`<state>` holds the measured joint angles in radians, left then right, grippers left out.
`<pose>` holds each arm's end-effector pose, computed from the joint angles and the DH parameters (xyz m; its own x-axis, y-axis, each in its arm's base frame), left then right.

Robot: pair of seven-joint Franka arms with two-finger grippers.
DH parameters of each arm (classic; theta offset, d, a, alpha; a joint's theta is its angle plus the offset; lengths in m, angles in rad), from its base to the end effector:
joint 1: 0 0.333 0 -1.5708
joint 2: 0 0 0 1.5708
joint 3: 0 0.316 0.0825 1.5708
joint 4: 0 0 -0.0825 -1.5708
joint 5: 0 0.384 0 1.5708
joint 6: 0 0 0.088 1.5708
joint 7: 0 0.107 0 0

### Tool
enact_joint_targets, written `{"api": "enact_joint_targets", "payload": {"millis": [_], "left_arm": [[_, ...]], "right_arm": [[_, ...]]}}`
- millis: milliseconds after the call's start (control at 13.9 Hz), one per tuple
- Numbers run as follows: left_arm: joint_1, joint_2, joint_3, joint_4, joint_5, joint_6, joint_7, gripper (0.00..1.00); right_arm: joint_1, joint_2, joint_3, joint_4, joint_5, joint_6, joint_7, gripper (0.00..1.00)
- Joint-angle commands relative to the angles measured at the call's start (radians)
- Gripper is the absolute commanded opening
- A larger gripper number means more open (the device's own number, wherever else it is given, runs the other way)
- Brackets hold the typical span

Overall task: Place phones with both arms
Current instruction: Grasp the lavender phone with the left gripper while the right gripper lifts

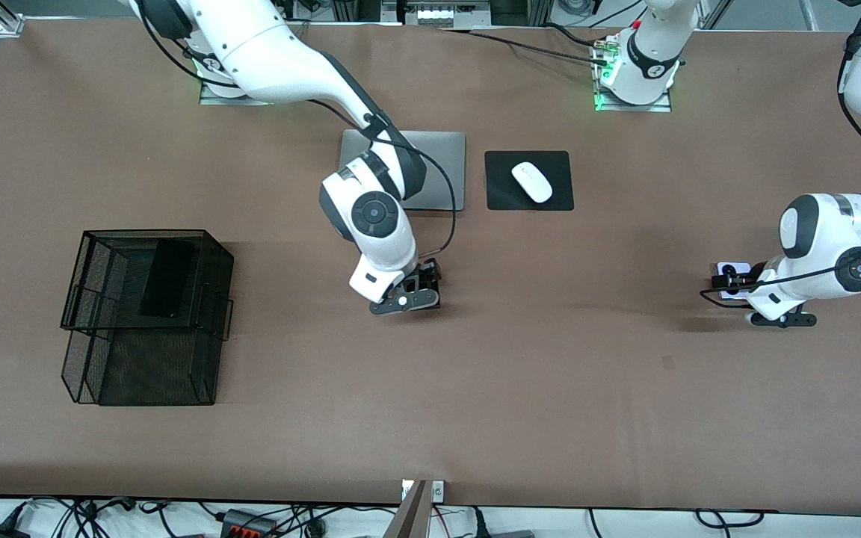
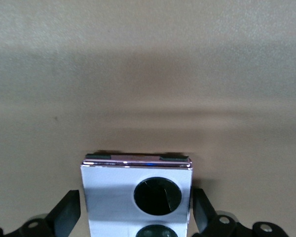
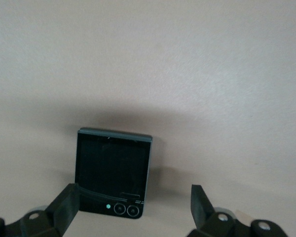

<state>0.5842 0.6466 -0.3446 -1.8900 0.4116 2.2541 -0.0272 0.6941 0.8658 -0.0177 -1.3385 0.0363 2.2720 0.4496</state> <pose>0.5839 0.1579 0.1594 0.9746 0.0146 -0.2235 0.0032 -0.9987 -0.0516 0.5805 0.4710 0.2134 0.9766 0.2080 0.0541 0.2104 -0.9766 -0.0436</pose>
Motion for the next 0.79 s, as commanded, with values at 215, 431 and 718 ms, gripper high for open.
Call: {"api": "enact_joint_targets", "payload": {"millis": [215,431,718], "left_arm": [[0.016,-0.033,-0.016,-0.037,0.021,0.007,0.015,0.38],[0.014,-0.077,-0.065,0.0,0.021,-0.03,0.007,0.38],[-0.013,-0.056,-0.2,0.245,0.009,-0.367,0.006,0.42]], "right_arm": [[0.025,0.065,-0.008,0.059,-0.013,0.046,0.043,1.0],[0.042,0.09,-0.01,0.067,-0.015,0.06,0.06,1.0],[0.05,0.105,-0.01,0.07,-0.015,0.075,0.06,1.0]]}}
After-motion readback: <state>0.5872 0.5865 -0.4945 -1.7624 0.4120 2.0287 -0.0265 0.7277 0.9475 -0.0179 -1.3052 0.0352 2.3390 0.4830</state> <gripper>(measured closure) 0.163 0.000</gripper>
